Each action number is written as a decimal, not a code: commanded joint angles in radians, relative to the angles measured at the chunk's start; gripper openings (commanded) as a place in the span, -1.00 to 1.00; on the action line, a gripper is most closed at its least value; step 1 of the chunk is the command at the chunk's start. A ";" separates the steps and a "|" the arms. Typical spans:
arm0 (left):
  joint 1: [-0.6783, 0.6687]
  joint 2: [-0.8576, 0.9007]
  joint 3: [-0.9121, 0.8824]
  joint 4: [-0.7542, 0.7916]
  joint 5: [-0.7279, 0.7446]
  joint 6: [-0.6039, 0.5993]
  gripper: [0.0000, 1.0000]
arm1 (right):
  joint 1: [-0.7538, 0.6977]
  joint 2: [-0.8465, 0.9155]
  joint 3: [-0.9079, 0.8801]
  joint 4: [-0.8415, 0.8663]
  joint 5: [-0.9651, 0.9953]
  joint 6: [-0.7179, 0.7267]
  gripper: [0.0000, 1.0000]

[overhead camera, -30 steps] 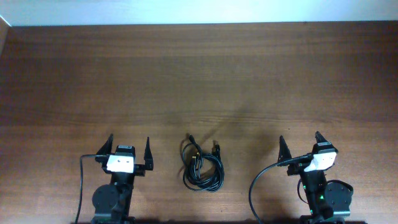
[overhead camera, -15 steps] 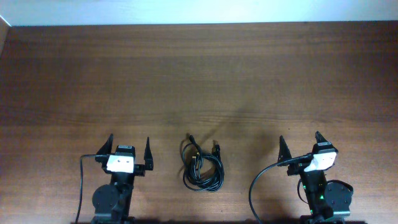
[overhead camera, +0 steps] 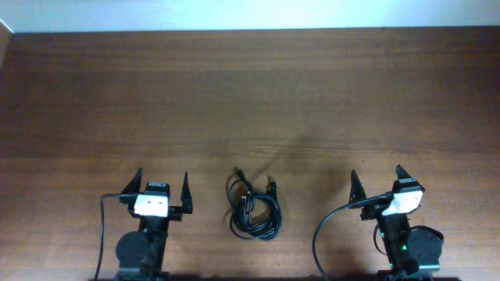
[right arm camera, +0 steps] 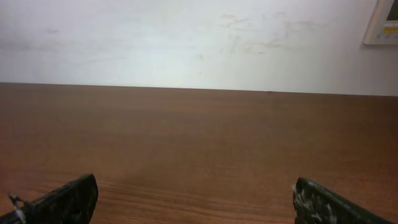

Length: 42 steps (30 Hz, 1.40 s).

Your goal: Untangle cables

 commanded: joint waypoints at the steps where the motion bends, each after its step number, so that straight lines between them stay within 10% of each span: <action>1: 0.005 -0.005 -0.002 -0.006 -0.006 0.010 0.98 | -0.007 -0.008 -0.005 -0.008 0.017 0.005 0.97; 36: 0.005 -0.005 -0.002 -0.006 -0.006 0.009 0.98 | -0.007 -0.008 -0.005 -0.008 0.017 0.005 0.97; 42: 0.005 -0.005 -0.001 0.070 0.202 0.005 0.98 | -0.007 -0.008 -0.005 -0.008 0.017 0.005 0.97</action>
